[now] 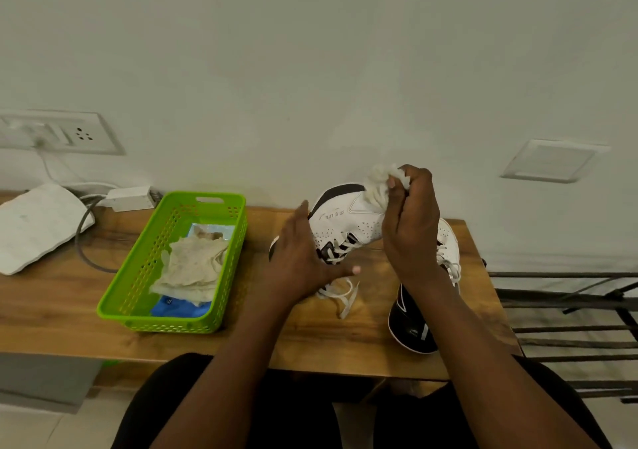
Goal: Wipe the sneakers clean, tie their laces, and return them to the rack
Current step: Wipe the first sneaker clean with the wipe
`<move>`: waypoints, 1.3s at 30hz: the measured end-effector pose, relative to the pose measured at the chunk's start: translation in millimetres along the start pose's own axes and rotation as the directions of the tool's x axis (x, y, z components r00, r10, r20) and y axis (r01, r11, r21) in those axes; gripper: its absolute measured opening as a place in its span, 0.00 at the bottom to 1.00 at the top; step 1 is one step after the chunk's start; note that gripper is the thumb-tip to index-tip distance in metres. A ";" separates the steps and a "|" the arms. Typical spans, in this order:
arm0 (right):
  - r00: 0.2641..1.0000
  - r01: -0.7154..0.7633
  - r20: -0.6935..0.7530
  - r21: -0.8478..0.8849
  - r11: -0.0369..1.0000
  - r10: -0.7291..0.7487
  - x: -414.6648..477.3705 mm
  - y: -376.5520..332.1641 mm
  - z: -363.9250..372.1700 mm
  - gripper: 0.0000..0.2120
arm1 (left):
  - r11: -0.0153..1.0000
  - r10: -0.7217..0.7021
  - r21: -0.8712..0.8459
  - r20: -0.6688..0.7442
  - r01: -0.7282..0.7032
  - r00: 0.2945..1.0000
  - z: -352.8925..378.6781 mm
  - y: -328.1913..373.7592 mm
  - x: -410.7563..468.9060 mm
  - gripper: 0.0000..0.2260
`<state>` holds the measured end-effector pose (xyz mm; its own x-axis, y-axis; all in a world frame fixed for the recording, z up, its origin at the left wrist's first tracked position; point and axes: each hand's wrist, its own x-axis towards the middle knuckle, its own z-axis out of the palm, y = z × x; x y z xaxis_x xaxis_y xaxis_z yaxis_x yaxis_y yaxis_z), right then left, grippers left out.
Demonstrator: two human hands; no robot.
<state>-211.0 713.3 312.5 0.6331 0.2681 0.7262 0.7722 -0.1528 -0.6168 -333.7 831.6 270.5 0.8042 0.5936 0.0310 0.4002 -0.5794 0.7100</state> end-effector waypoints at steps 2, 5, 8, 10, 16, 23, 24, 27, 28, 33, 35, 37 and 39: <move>0.999 0.046 0.013 -0.044 0.998 -0.045 -1.5 -1.3 -4.4 0.07 | 1.000 0.024 0.016 -0.078 -0.023 0.997 12.9 -0.6 8.6 0.55; 0.993 0.113 0.017 -0.313 0.943 -0.113 -0.8 1.4 -10.6 0.06 | 0.983 0.021 0.181 -0.229 0.022 0.973 26.9 6.4 5.7 0.41; 0.989 0.139 0.118 -0.474 0.870 -0.094 -5.4 -7.2 -5.0 0.07 | 0.963 -0.042 0.237 -0.347 0.131 0.937 37.9 18.9 -3.6 0.38; 0.972 0.137 0.233 -0.481 0.866 -0.024 -11.4 -13.2 1.5 0.10 | 0.954 -0.070 0.249 -0.352 0.166 0.933 42.6 20.5 -5.8 0.38; 0.941 0.052 0.328 -0.384 0.922 0.084 -12.8 -9.3 1.1 0.12 | 0.919 -0.076 0.345 -0.315 0.189 0.946 40.6 20.6 -13.0 0.39; 0.982 0.025 0.175 -0.461 0.887 0.063 -4.1 0.5 2.5 0.10 | 0.894 -0.072 0.412 -0.253 0.175 0.965 36.5 19.7 -18.5 0.40; 0.978 0.042 0.201 -0.443 0.896 0.053 -10.6 -5.1 8.1 0.09 | 0.896 -0.087 0.404 -0.244 0.183 0.966 36.6 19.9 -18.6 0.39; 0.918 0.197 0.393 -0.351 0.915 -0.047 -39.5 -36.3 29.9 0.09 | 0.893 -0.091 0.413 -0.223 0.179 0.970 38.5 20.4 -19.9 0.26; 0.887 0.250 0.454 -0.321 0.914 -0.084 -47.8 -42.0 34.9 0.12 | 0.884 -0.083 0.435 -0.220 0.174 0.972 38.4 19.5 -19.5 0.22; 0.731 0.301 0.682 -0.296 0.907 -0.020 -52.4 -41.6 27.5 0.16 | 0.905 -0.131 0.364 -0.253 0.220 0.958 33.8 9.8 -12.7 0.17; 0.689 0.297 0.724 -0.296 0.908 0.011 -47.2 -41.0 20.8 0.19 | 0.908 -0.136 0.361 -0.228 0.214 0.964 37.1 12.3 -14.1 0.18; 0.733 0.284 0.680 -0.307 0.909 0.001 -34.8 -34.9 13.3 0.20 | 0.907 -0.128 0.371 -0.202 0.197 0.971 41.2 17.5 -17.8 0.21; 0.795 0.258 0.606 -0.334 0.906 -0.003 -27.1 -28.3 5.9 0.19 | 0.908 -0.132 0.371 -0.193 0.197 0.972 43.8 21.4 -19.4 0.22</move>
<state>-250.4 716.0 308.5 0.4681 0.7902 0.3956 0.8817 -0.3872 -0.2698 -321.5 783.2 254.3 0.6442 0.7614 0.0729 0.6844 -0.6164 0.3895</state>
